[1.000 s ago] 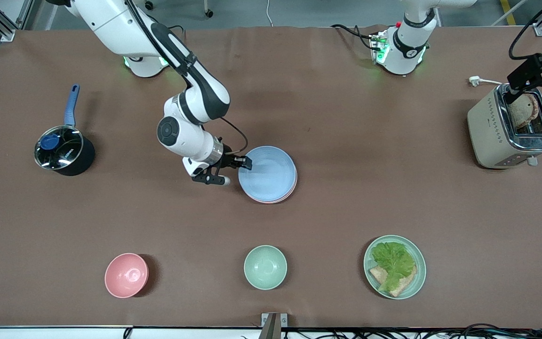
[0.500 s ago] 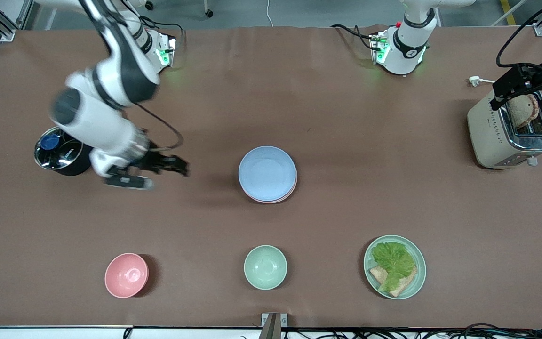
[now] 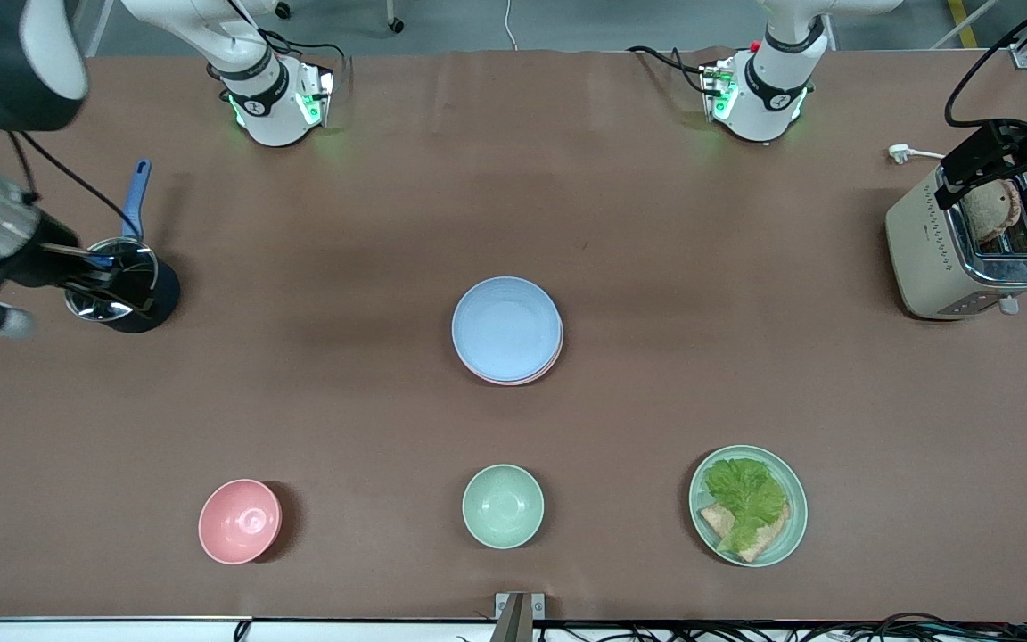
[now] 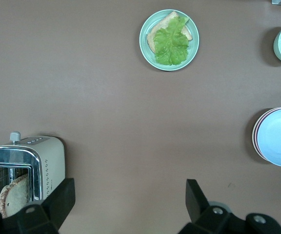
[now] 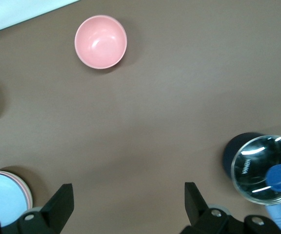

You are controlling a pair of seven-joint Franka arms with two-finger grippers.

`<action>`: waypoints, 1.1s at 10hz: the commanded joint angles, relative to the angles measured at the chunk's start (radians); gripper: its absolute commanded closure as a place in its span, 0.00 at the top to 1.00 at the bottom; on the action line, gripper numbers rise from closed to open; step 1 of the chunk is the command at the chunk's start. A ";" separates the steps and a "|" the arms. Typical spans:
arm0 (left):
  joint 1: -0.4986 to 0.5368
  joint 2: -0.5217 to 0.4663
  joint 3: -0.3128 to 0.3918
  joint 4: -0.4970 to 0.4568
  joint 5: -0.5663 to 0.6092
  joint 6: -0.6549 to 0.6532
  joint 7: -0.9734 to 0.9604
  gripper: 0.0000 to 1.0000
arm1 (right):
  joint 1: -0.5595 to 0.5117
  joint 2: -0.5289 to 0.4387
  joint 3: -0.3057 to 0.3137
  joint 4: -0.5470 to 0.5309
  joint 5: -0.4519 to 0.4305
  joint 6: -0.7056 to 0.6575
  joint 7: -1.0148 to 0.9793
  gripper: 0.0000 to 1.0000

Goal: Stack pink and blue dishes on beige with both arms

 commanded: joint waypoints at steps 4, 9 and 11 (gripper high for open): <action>0.001 0.009 -0.006 -0.017 -0.018 -0.098 0.047 1.00 | -0.048 -0.018 -0.046 0.185 -0.022 -0.254 -0.119 1.00; 0.009 0.009 -0.020 -0.033 -0.011 -0.051 0.024 1.00 | -0.071 -0.017 -0.040 0.236 -0.065 -0.272 -0.157 1.00; 0.009 0.011 -0.018 -0.035 -0.004 -0.048 0.024 1.00 | -0.072 -0.017 -0.040 0.236 -0.065 -0.320 -0.180 1.00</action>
